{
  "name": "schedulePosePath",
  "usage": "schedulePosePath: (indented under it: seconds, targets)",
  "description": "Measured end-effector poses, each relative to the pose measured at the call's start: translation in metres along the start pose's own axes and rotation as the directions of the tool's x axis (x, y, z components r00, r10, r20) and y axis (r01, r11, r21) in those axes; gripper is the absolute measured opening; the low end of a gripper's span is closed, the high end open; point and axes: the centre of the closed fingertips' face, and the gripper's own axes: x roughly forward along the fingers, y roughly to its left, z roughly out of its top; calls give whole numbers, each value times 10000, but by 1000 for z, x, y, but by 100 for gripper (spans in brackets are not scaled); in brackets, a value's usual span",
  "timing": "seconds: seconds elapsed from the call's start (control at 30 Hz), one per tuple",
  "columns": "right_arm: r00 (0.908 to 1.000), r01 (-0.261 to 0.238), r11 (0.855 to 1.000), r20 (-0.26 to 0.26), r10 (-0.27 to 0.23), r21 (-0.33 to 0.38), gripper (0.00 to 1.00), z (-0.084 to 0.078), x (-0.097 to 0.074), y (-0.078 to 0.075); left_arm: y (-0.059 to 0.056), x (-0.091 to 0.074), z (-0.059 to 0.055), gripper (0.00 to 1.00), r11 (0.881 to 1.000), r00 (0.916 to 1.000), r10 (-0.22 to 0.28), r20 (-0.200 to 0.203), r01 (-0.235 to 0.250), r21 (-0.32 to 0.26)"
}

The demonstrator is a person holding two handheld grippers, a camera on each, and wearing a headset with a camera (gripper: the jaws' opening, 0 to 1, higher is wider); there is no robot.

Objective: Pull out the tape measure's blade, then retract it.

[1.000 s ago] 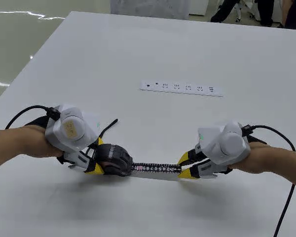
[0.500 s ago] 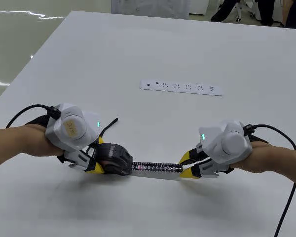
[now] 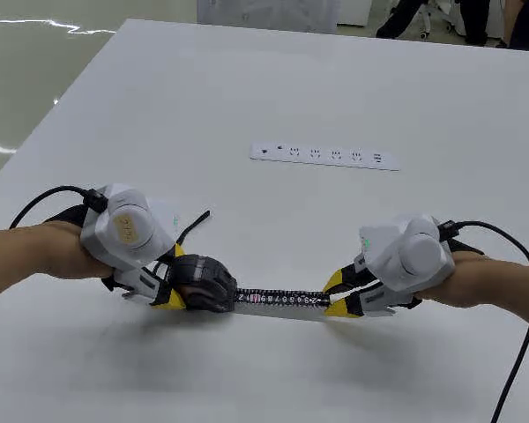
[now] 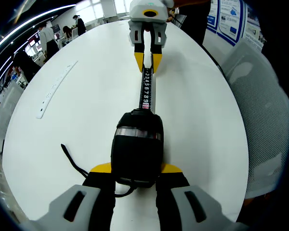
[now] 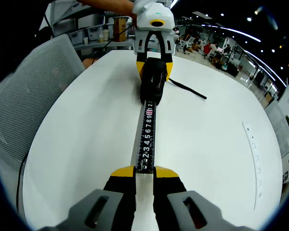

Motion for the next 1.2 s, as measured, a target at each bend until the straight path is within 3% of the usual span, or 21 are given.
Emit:
schedulePosePath:
  seconds: [1.2]
  targets:
    - [9999,-24,10000,-106,24,25,11,-9,-6,1,0,1,0,27,10000,10000,12,-11,-12,-28]
